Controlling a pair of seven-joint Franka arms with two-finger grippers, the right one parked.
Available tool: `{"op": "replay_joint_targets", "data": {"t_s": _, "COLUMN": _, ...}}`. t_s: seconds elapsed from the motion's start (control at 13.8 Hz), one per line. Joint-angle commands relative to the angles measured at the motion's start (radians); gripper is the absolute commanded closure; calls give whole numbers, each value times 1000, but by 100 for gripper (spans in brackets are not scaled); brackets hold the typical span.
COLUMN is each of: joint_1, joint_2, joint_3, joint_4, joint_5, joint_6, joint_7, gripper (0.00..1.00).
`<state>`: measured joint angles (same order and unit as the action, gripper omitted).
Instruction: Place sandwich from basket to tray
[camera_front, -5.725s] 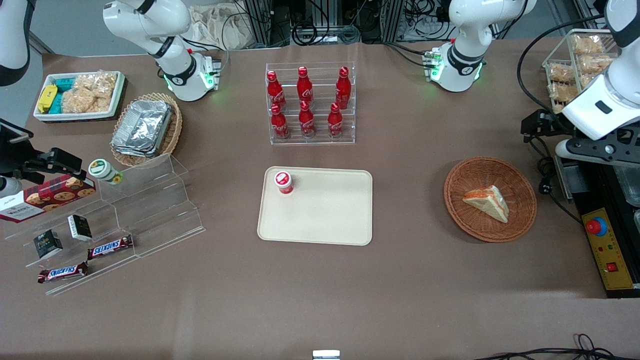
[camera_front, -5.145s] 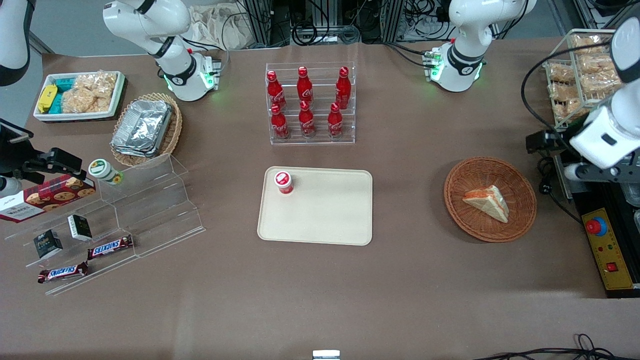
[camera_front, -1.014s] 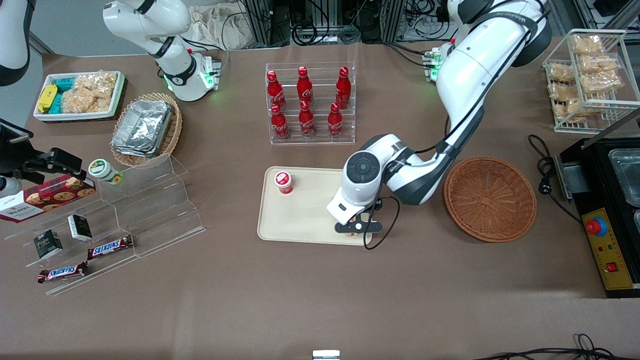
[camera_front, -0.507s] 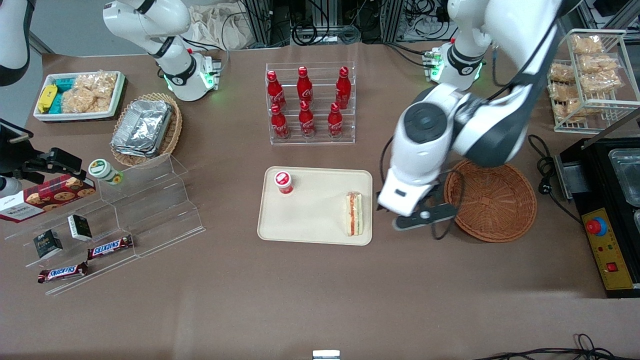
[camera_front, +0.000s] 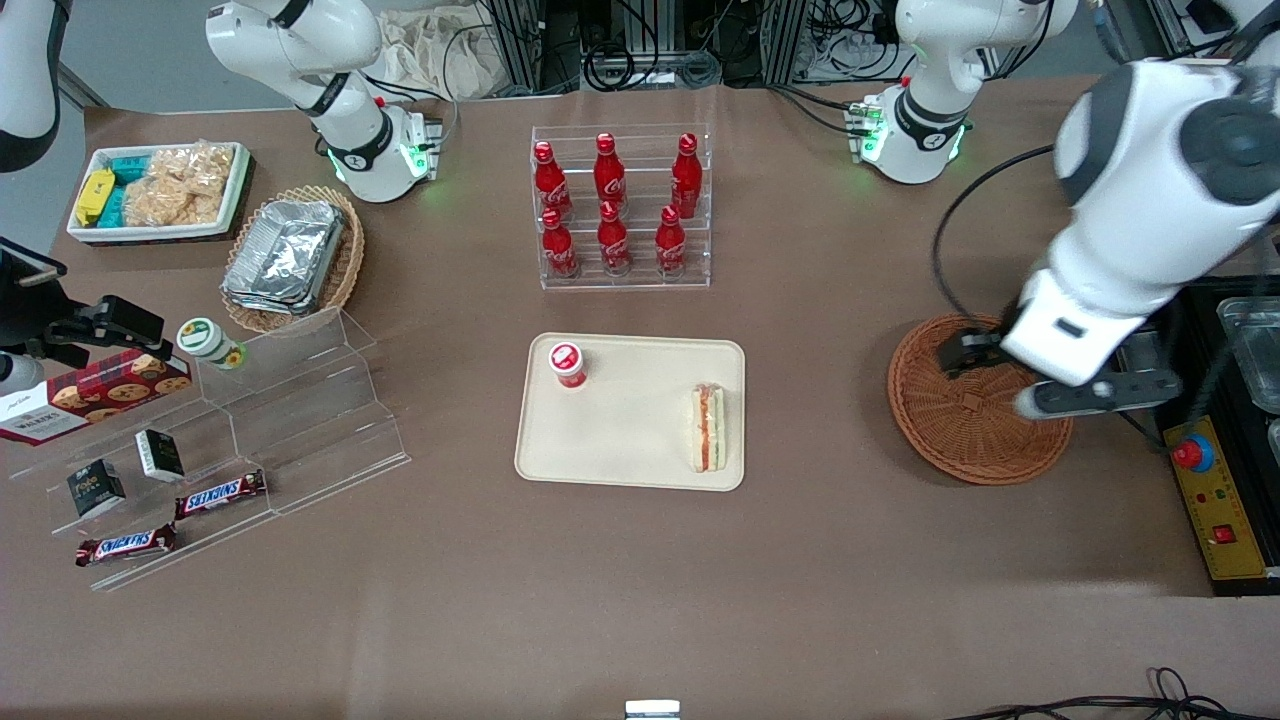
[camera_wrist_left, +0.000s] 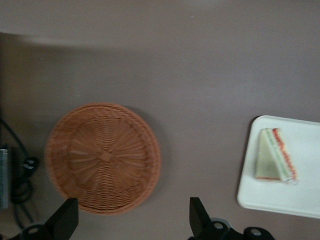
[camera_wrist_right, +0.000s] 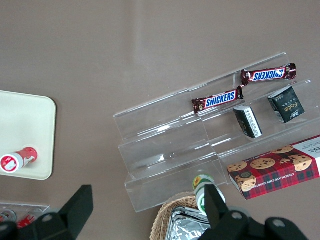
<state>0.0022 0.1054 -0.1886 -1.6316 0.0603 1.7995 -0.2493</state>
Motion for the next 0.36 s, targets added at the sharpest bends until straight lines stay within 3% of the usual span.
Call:
{"op": "replay_joint_targets", "data": {"t_s": 0.0, "joint_1": -51, "joint_2": -61, "joint_3": 127, "joint_4": -42, "joint_5": -22, "joint_6": -38, "joint_7": 169, "gripper": 0}}
{"op": "replay_joint_targets", "data": {"t_s": 0.29, "joint_1": -44, "joint_2": -38, "joint_3": 179, "joint_4": 30, "joint_5": -23, "joint_6": -94, "joint_7": 402, "gripper": 0}}
